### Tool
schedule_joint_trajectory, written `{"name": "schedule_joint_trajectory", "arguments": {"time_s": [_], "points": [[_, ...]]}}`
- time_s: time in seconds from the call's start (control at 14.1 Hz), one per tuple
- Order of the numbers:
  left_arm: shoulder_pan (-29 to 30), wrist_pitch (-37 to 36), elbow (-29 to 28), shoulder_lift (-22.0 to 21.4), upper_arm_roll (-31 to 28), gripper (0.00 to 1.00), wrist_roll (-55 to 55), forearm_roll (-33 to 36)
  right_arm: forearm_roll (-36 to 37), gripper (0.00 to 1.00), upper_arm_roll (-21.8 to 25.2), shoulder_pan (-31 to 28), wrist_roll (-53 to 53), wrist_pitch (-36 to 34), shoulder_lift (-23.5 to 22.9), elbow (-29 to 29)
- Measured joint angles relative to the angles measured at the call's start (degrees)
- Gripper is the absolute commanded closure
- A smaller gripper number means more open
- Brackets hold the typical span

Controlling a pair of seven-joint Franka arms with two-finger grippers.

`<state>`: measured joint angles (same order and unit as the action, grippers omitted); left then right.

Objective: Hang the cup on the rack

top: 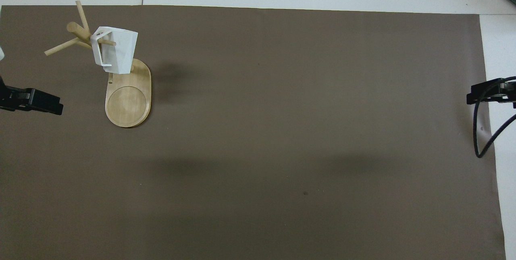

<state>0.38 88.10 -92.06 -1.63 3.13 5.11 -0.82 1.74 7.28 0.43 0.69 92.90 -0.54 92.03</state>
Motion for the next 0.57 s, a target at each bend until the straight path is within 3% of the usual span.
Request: {"name": "schedule_joint_trajectory", "arguments": {"time_s": [0.57], "points": [[-0.03, -1.24, 1.18, -0.97, 0.17, 0.00, -3.79, 0.00, 0.00, 0.00, -0.17, 1.41, 0.00, 0.00, 0.00, 0.00]]}}
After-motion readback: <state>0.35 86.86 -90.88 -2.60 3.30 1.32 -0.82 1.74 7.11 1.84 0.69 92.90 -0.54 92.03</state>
